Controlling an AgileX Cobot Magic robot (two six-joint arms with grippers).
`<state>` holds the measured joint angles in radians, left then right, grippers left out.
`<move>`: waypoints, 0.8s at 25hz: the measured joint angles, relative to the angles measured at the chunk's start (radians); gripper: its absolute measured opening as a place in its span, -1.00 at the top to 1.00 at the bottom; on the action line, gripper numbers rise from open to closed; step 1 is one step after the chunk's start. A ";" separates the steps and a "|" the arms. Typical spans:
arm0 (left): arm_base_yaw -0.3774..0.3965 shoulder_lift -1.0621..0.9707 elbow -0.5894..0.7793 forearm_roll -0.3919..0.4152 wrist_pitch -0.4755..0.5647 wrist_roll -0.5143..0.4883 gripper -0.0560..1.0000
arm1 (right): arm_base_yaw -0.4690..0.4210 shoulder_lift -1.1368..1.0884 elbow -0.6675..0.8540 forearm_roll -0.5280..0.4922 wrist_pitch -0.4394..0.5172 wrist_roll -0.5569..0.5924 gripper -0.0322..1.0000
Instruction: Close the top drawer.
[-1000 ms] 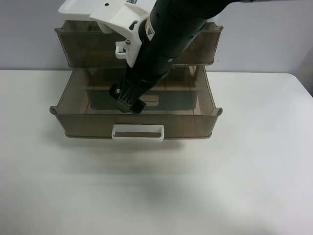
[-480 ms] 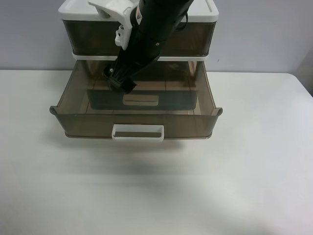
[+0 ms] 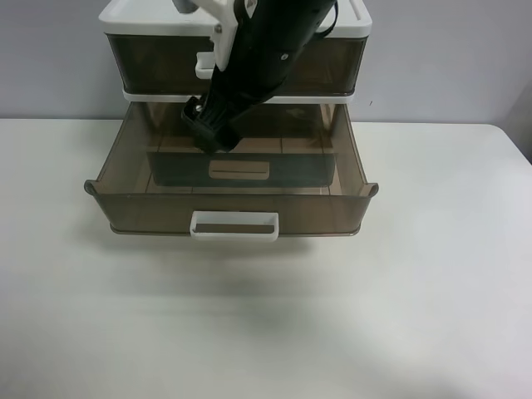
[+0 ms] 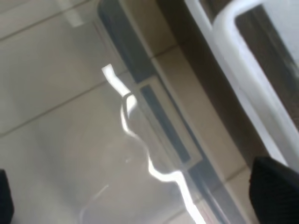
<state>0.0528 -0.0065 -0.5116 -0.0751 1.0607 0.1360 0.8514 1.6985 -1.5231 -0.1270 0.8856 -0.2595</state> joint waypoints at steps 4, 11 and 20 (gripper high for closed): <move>0.000 0.000 0.000 0.000 0.000 0.000 -0.99 | 0.026 -0.133 -0.001 0.006 0.183 -0.001 -0.99; 0.000 0.000 0.000 0.000 0.000 0.000 -0.99 | 0.026 -0.368 0.055 0.001 0.324 0.006 -0.99; 0.000 0.000 0.000 0.000 0.000 0.000 -0.99 | 0.026 -0.840 0.393 0.000 0.330 0.062 -0.99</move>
<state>0.0528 -0.0065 -0.5116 -0.0751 1.0607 0.1360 0.8778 0.8584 -1.1298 -0.1269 1.2152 -0.1977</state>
